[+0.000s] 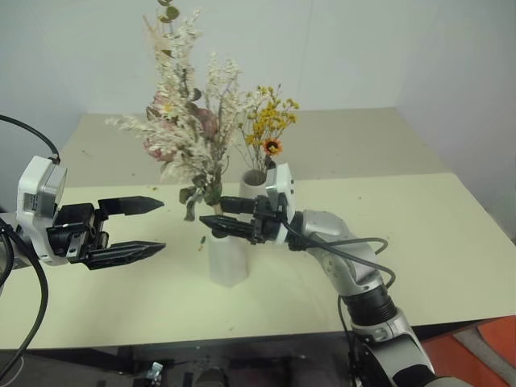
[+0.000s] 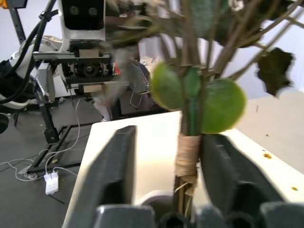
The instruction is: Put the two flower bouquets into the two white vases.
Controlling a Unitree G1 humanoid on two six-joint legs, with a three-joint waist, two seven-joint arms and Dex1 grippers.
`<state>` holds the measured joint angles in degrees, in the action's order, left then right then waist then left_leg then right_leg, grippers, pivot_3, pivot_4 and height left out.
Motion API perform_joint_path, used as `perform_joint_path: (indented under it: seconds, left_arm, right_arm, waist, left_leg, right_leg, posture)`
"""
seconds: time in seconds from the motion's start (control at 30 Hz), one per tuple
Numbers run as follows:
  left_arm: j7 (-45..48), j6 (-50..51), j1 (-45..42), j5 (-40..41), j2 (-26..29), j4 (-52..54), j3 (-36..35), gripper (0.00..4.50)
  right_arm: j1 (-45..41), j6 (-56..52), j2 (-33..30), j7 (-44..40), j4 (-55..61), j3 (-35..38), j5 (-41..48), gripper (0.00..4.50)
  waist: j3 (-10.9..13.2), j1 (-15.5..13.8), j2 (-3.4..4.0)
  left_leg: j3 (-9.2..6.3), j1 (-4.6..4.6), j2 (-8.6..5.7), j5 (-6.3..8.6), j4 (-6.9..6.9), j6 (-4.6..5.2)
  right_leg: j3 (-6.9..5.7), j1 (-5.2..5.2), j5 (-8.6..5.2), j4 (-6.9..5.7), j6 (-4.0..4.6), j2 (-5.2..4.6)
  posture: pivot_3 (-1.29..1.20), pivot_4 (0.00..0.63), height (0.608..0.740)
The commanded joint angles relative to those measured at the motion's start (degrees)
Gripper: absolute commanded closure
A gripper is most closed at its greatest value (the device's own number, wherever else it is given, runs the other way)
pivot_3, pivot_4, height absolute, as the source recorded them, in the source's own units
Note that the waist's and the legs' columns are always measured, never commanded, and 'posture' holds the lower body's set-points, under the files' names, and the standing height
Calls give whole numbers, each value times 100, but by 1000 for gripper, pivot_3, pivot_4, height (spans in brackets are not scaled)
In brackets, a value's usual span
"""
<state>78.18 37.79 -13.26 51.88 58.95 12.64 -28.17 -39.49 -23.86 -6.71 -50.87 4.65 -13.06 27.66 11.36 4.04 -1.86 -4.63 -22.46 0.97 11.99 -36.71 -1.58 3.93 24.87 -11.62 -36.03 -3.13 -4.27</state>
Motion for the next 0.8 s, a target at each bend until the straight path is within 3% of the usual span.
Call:
perform_joint_path:
  seconds: [0.03,0.1,0.13,0.3,0.8]
  left_arm:
    - [59,-8,-125,69,153,-15,-81,0]
    - [91,-33,-139,54,158,-47,-49,0]
    - [109,-42,-167,44,154,-64,-5,0]
    - [235,-101,-381,-27,146,-229,231,0]
    - [475,-231,-802,-228,41,-593,670,0]
  right_arm:
    - [-110,34,-52,-87,220,194,183,858]
    - [-138,16,-146,-140,240,210,186,154]
    - [-145,17,-228,-188,262,225,184,38]
    - [-164,-60,-669,-364,480,305,213,38]
    - [277,-59,-2954,-1472,464,1099,221,38]
  waist:
    - [0,-2,0]
    - [0,-2,0]
    - [0,-2,0]
    - [0,-10,0]
    - [-1,-3,-3]
  left_leg:
    - [0,0,0,0,0,0]
    - [0,0,0,0,0,0]
    - [0,0,0,0,0,0]
    - [0,-1,-1,0,0,0]
    - [1,-5,-2,0,0,0]
  right_leg:
    - [0,0,0,0,0,0]
    - [0,0,0,0,0,0]
    - [0,0,0,0,0,0]
    - [0,0,0,0,0,0]
    - [0,1,-2,3,-3,-1]
  posture:
    - [0,150,740]
    - [0,150,740]
    - [0,150,740]
    - [0,150,740]
    - [0,150,740]
